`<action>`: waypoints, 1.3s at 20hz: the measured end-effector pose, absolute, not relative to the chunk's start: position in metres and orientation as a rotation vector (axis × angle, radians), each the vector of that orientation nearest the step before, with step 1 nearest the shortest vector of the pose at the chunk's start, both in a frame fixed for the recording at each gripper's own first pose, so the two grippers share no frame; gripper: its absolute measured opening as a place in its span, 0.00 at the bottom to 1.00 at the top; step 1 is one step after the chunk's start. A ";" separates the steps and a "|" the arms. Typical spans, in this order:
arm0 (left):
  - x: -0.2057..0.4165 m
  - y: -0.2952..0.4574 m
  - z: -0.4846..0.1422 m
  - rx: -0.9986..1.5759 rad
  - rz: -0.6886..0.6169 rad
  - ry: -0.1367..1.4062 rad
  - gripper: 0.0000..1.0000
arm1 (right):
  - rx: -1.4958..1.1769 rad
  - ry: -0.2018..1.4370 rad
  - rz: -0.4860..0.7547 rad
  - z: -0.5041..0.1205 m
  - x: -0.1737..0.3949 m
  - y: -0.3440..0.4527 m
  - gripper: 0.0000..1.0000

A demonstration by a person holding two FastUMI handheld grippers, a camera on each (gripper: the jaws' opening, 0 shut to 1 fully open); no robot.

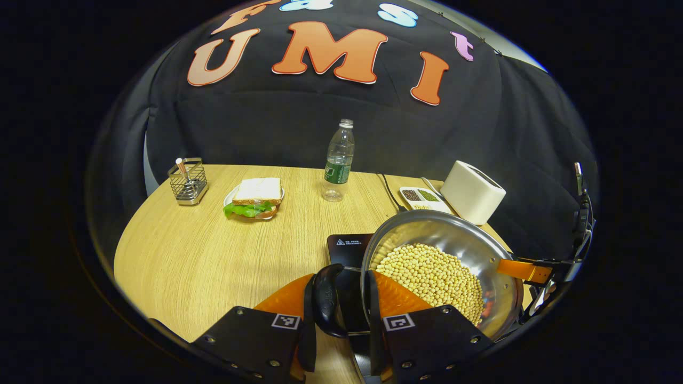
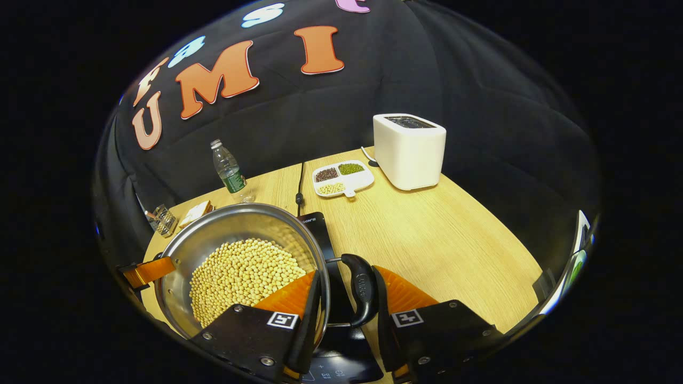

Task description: First push the handle of the pot to place it horizontally, then grasp the pot with both hands and set it on the induction cooktop.

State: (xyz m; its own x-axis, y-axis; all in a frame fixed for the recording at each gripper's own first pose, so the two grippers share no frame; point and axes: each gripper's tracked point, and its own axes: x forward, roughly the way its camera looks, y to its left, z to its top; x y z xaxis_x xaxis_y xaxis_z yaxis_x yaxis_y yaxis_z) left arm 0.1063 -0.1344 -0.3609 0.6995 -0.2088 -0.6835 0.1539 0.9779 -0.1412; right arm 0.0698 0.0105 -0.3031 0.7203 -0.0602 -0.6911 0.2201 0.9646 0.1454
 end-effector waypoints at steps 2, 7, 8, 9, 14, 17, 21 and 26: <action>0.105 -0.132 -0.364 -0.089 -0.200 0.775 0.41 | 0.221 0.750 -0.149 -0.302 0.068 0.009 0.53; 0.109 -0.120 -0.338 -0.058 -0.179 0.708 0.56 | 0.245 0.696 -0.132 -0.281 0.071 0.012 0.68; 0.112 -0.113 -0.322 -0.017 -0.160 0.666 0.72 | 0.222 0.677 -0.128 -0.273 0.070 0.011 0.76; 0.115 -0.109 -0.305 0.013 -0.146 0.624 0.77 | 0.205 0.650 -0.122 -0.260 0.071 0.012 0.81; 0.116 -0.098 -0.214 -0.019 -0.114 0.450 0.77 | 0.129 0.470 -0.085 -0.173 0.068 0.015 0.95; 0.111 -0.072 -0.147 0.014 -0.069 0.325 0.76 | 0.096 0.349 -0.055 -0.113 0.062 0.021 0.95; 0.100 -0.053 -0.064 0.039 -0.020 0.170 0.76 | 0.113 0.244 -0.023 -0.049 0.047 0.029 0.95; 0.070 -0.022 0.019 0.141 0.059 0.037 0.75 | 0.101 0.120 -0.006 0.022 0.029 0.026 0.95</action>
